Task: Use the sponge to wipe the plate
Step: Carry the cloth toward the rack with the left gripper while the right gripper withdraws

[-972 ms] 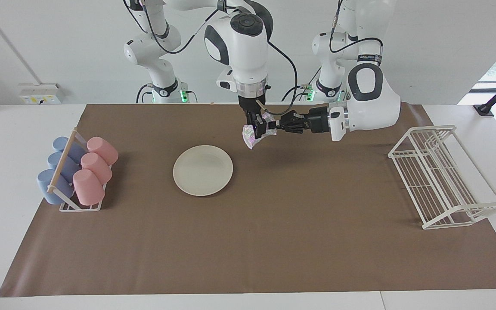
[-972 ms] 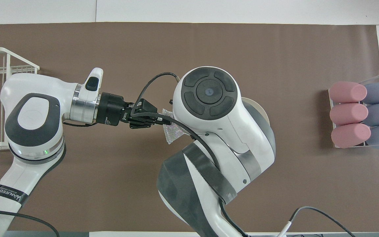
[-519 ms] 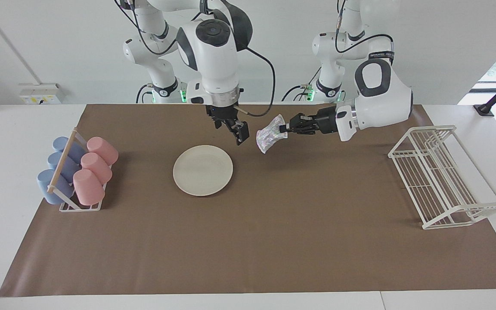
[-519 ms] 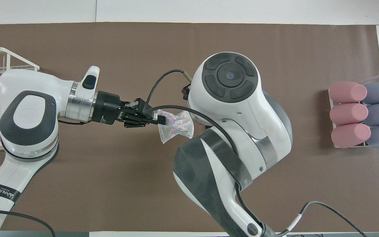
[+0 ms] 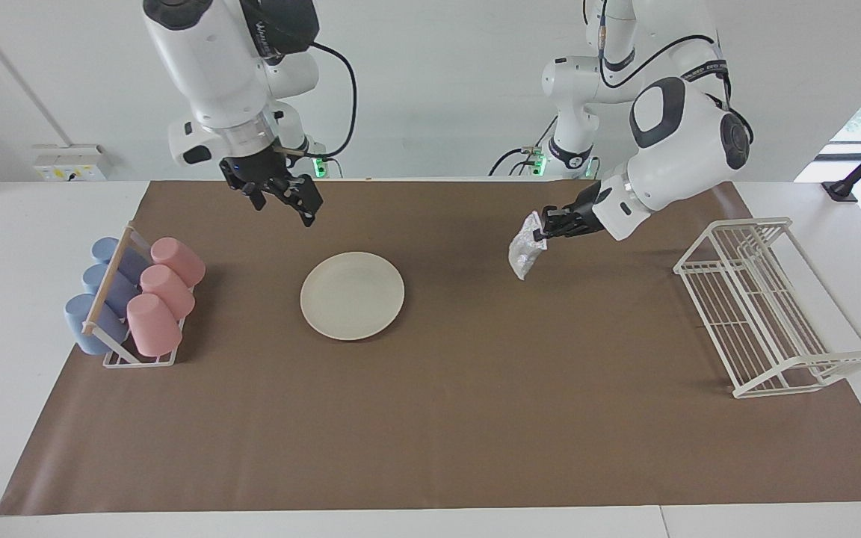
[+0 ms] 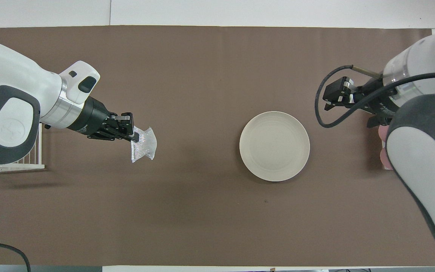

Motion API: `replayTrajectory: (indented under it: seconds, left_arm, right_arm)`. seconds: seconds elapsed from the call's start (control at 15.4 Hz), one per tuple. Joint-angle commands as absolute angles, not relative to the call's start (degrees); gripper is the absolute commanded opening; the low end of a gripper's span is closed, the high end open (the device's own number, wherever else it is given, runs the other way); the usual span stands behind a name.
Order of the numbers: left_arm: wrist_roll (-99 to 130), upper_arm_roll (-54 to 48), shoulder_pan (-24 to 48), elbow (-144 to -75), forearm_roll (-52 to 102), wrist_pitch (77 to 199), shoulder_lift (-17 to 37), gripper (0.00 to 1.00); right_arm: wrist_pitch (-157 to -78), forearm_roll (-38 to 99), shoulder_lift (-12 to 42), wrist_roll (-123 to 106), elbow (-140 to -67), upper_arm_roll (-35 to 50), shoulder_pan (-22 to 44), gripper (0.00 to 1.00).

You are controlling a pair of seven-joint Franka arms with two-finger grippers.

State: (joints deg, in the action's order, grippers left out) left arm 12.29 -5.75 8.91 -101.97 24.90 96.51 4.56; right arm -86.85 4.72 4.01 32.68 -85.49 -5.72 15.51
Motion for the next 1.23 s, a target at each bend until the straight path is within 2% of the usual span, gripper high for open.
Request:
replayTrajectory:
  seconds: [0.0, 0.26, 0.58, 0.84, 1.1, 1.17]
  left_arm:
    - [15.9, -6.1, 9.6, -97.9, 13.1, 92.4, 4.9, 0.0]
    - [18.1, -6.2, 10.7, -95.2, -2.0, 86.9, 5.3, 0.0]
    - [18.4, -6.2, 12.6, -95.3, -21.2, 83.2, 5.7, 0.0]
    - [18.7, -6.2, 14.1, -95.0, -37.5, 80.6, 9.0, 0.0]
    - [18.7, -6.0, 13.6, -94.0, -51.3, 80.8, 12.8, 0.0]
    - [18.8, -6.0, 13.6, -93.6, -54.7, 80.9, 15.2, 0.0]
  right_arm:
    - [-85.4, 1.0, 1.7, 25.3, -86.4, -5.0, 13.4, 1.0]
    - [-83.0, -1.7, 0.9, 10.7, -86.0, -5.0, 9.9, 1.0]
    - [-81.8, -1.1, -1.4, 9.8, -88.2, -5.0, 6.4, 1.0]
    - [-85.4, -0.9, -1.7, 9.5, -89.4, -4.7, 6.2, 1.0]
    - [-83.9, -1.0, -0.9, 9.2, -89.5, -4.5, 6.1, 1.0]
    - [-83.8, -1.1, -0.9, 9.2, -89.6, -4.5, 6.2, 1.0]
